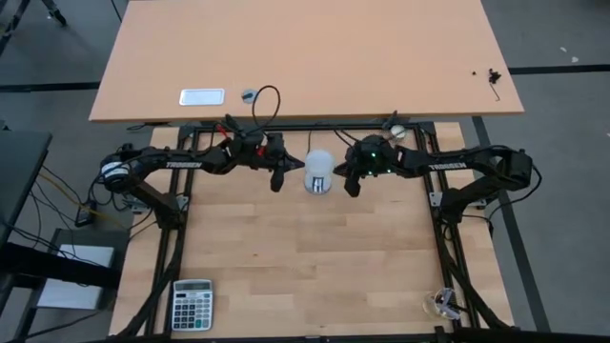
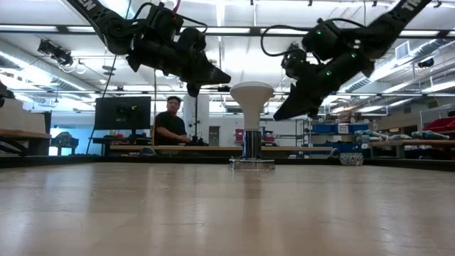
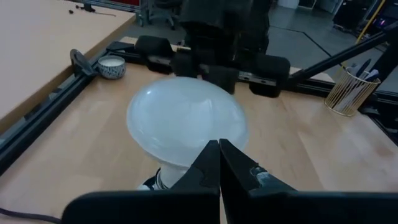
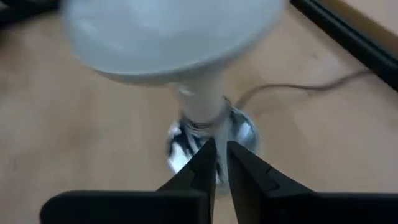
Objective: Screw lightbulb
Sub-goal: Remove the lightbulb from the silver lamp socket
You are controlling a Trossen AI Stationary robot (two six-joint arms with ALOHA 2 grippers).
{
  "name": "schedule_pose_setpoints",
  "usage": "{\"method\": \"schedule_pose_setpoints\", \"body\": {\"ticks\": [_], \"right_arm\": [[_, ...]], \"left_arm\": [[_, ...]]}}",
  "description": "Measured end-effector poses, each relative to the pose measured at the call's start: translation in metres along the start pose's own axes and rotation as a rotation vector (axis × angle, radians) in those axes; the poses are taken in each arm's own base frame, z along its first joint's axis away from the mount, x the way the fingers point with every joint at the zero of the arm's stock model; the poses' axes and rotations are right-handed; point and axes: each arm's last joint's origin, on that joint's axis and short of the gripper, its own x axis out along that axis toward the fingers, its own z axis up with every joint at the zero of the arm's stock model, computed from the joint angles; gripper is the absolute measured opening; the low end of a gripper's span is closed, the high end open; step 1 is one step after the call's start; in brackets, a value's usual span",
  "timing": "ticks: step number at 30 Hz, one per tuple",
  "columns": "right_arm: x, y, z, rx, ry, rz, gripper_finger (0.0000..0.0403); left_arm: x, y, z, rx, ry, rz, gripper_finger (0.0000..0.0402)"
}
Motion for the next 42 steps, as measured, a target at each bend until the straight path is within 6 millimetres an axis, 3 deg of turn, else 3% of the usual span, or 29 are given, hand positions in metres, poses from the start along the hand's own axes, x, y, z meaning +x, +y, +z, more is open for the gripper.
{"method": "schedule_pose_setpoints", "body": {"ticks": [5, 8, 17, 24, 29, 37, 42], "right_arm": [[0.002, 0.005, -0.022, -0.026, -0.184, 0.065, 0.0061], [0.003, 0.011, -0.025, -0.052, -0.271, 0.087, 0.0081], [0.028, 0.013, -0.03, -0.012, -0.281, 0.046, 0.0205], [0.044, 0.012, -0.017, -0.012, -0.351, 0.048, 0.0281], [0.053, 0.014, -0.009, -0.03, -0.36, 0.055, 0.027], [0.052, 0.017, -0.004, -0.049, -0.389, 0.072, 0.0176], [0.051, 0.017, -0.001, -0.054, -0.412, 0.073, 0.0174]], "left_arm": [[0.0, 0.0, 0.001, 0.016, -0.006, 0.0, 0.0], [0.0, 0.0, 0.002, 0.022, -0.013, 0.001, 0.0], [0.0, 0.0, 0.004, 0.035, -0.037, 0.002, 0.0], [-0.001, 0.002, 0.006, 0.042, -0.049, 0.007, 0.0], [-0.001, 0.001, 0.006, 0.061, -0.049, 0.006, 0.0], [-0.001, 0.001, 0.007, 0.064, -0.054, 0.007, 0.0], [-0.002, 0.001, 0.01, 0.076, -0.08, -0.018, 0.0]]}}
